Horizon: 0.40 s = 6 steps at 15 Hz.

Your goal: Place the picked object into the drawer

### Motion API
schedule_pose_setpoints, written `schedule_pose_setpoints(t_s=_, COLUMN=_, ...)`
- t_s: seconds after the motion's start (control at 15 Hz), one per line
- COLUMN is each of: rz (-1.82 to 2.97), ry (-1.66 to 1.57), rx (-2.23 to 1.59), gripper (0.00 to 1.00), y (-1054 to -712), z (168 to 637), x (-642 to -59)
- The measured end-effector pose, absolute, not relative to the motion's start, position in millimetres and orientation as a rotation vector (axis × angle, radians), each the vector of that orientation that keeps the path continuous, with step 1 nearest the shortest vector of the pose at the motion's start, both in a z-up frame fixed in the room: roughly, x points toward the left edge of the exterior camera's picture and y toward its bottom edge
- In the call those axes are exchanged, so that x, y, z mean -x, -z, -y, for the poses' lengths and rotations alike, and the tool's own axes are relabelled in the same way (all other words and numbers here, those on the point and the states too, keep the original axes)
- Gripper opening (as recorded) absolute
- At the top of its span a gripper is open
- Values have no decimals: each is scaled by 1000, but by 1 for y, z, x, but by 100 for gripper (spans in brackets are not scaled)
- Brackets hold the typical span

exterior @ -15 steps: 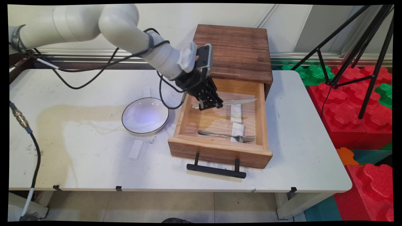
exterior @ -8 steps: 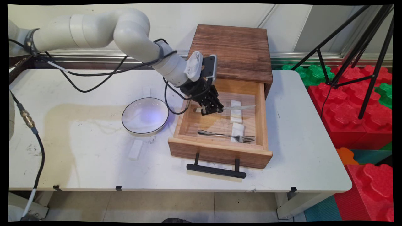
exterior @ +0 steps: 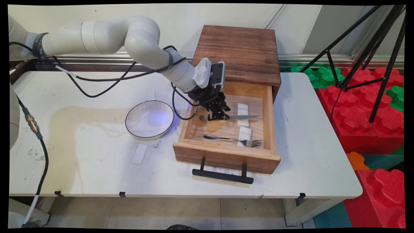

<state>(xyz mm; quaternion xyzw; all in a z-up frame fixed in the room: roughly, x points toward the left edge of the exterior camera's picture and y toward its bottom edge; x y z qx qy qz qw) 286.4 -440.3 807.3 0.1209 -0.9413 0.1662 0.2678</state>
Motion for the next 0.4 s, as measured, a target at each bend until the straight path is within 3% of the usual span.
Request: schedule_pose_setpoints(t_s=0.4, rz=2526, ry=-463, rx=-336, gripper=100, y=-808, z=441, x=-285)
